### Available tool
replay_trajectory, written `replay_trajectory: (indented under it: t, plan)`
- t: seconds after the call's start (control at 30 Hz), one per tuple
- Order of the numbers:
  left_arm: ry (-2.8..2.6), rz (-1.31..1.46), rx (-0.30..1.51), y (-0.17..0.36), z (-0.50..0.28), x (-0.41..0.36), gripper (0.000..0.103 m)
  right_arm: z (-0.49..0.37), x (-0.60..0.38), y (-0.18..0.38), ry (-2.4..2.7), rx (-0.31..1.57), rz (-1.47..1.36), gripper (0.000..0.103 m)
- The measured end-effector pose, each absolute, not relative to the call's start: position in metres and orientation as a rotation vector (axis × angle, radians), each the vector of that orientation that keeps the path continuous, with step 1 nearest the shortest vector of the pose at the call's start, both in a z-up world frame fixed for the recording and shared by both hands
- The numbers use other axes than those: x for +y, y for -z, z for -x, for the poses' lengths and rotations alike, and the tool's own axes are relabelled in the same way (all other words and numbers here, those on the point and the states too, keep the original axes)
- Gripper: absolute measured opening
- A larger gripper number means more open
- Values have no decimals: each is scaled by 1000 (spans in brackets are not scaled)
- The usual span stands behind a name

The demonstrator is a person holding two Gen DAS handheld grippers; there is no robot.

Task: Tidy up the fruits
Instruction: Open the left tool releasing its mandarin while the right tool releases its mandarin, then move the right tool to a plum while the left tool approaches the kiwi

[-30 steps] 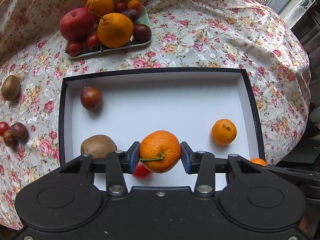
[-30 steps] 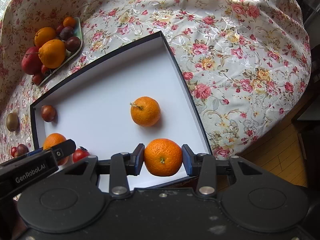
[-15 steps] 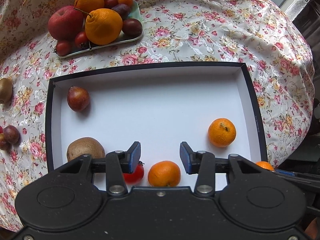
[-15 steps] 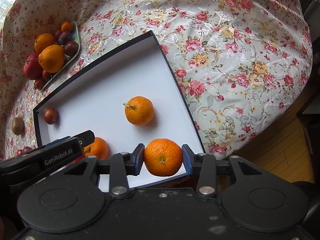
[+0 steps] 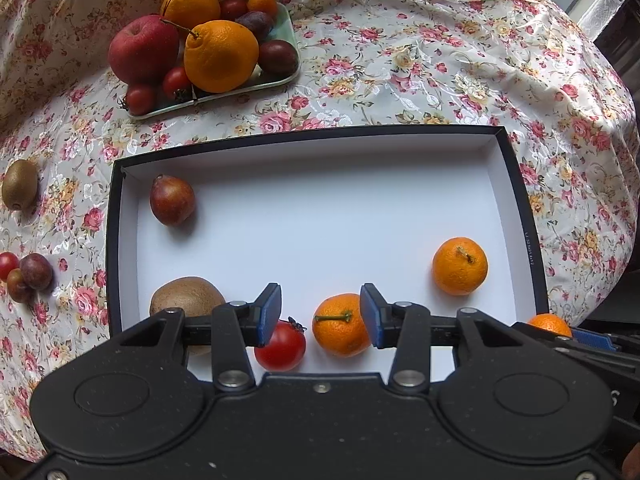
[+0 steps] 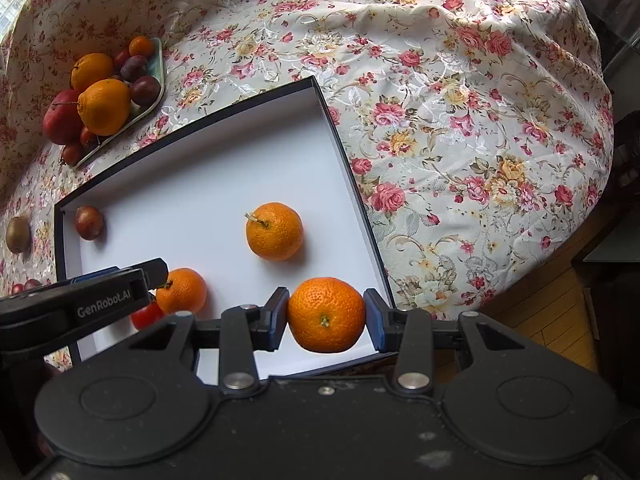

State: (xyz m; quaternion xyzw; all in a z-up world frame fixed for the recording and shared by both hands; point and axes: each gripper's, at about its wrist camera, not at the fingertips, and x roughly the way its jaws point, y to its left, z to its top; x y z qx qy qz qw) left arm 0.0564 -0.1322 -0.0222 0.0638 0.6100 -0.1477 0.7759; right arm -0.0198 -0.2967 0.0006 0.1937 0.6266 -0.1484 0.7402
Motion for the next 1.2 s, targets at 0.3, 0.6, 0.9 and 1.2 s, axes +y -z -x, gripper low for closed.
replay_trajectory:
  t: [0.3, 0.6, 0.9, 1.2]
  plan:
    - [322, -154, 1319, 24, -55, -134, 52, 22, -299, -3, 326, 1350, -454, 43]
    - [312, -162, 1321, 21, -53, -132, 52, 19, -295, -7, 342, 1361, -426, 43]
    - [288, -151, 1320, 8, -50, -121, 54, 16, -294, 4, 388, 1435, -470, 43]
    - [268, -128, 1317, 1, -52, -107, 54, 10, -284, -3, 376, 1441, -504, 43]
